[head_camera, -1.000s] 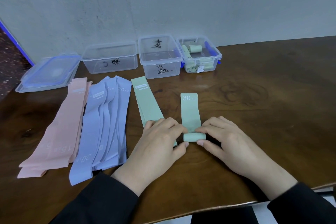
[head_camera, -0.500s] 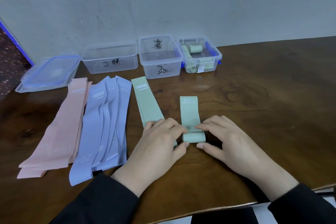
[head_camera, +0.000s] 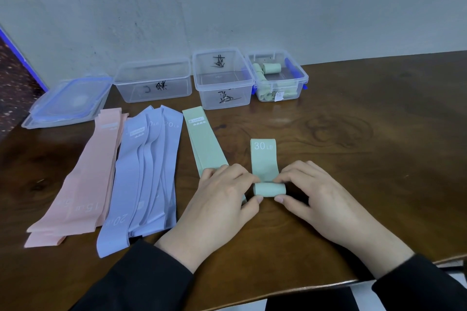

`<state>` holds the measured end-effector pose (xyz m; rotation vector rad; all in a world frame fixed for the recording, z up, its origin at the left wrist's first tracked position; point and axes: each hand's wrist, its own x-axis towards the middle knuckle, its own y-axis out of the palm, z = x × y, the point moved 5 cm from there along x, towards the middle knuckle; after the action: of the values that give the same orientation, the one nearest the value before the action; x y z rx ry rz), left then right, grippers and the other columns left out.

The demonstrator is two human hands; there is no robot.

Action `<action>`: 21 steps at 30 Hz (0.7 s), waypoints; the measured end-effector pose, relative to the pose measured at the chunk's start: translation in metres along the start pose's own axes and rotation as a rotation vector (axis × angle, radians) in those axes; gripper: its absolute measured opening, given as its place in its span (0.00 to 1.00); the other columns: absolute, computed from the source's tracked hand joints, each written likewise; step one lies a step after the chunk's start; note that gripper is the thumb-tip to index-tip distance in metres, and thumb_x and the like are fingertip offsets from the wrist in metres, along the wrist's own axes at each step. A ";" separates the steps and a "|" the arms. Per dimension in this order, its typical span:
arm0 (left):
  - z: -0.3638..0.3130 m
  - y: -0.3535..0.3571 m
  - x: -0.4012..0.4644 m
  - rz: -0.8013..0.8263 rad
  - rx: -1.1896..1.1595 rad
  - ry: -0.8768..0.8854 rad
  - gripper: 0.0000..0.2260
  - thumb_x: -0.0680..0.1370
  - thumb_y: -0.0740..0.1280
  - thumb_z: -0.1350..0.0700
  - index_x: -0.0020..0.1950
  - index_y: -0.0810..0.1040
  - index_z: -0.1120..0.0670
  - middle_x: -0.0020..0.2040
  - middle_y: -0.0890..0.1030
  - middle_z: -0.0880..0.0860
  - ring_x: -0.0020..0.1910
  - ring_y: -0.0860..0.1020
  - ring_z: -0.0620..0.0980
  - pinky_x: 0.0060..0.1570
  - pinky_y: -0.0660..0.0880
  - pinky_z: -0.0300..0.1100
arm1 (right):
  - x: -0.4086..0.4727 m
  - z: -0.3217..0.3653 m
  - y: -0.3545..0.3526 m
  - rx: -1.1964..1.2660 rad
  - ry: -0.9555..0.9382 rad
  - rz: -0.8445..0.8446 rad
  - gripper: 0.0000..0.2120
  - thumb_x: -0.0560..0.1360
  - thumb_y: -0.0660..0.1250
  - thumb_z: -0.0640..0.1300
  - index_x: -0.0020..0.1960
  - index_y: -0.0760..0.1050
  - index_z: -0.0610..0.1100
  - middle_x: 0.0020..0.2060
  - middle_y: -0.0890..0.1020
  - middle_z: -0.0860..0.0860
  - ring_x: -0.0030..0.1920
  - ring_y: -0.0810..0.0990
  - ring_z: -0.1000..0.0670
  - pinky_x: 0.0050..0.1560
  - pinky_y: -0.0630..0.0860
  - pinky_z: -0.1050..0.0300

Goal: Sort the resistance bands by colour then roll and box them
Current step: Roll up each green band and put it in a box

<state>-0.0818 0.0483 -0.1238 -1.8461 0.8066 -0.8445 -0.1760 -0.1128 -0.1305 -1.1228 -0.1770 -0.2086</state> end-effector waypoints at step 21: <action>0.001 0.000 0.000 -0.016 0.006 -0.010 0.14 0.82 0.60 0.42 0.66 0.73 0.42 0.61 0.74 0.39 0.61 0.70 0.40 0.64 0.56 0.36 | 0.001 0.000 0.001 -0.006 0.008 0.021 0.19 0.78 0.63 0.61 0.66 0.75 0.56 0.57 0.74 0.65 0.58 0.73 0.57 0.60 0.75 0.56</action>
<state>-0.0808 0.0492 -0.1244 -1.8525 0.7832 -0.8468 -0.1753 -0.1121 -0.1308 -1.1296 -0.1575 -0.1956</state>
